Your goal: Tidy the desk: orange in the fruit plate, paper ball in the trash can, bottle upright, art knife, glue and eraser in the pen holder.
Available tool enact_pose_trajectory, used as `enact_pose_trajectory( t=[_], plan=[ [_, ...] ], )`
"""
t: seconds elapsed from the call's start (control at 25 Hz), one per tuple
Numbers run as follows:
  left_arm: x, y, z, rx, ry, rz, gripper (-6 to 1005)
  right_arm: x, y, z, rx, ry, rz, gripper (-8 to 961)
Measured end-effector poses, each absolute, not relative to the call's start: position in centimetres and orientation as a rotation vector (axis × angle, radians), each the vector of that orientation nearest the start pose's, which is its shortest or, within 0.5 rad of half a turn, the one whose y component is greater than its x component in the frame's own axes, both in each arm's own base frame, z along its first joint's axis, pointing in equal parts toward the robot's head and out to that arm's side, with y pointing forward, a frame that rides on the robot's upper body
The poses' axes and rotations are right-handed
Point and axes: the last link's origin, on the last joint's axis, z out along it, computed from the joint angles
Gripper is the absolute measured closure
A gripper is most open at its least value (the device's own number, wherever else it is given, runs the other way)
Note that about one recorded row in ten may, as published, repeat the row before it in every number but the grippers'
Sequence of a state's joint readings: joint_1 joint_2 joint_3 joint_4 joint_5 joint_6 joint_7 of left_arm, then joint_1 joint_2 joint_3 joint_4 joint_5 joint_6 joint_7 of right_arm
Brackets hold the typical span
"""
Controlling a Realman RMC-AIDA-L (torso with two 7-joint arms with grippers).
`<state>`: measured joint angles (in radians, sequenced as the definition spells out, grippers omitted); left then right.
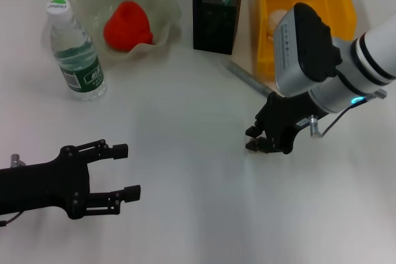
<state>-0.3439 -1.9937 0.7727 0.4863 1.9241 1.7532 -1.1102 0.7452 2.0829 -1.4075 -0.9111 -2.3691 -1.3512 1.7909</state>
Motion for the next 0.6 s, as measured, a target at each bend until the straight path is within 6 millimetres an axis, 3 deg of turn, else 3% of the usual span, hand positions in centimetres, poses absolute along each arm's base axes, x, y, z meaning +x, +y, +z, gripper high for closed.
enact_pose_trajectory(
  t=[0.2, 0.6],
  plan=[
    [-31.3, 24.46, 0.28, -2.822, -0.573, -0.826, 139, 18.32, 36.6, -6.09, -3.043, 0.123, -0.43, 804],
    [-31.36, 24.45, 0.33, -2.823, -0.569, -0.823, 139, 17.88, 36.85, -5.69, -3.032, 0.132, -0.408, 848]
  ],
)
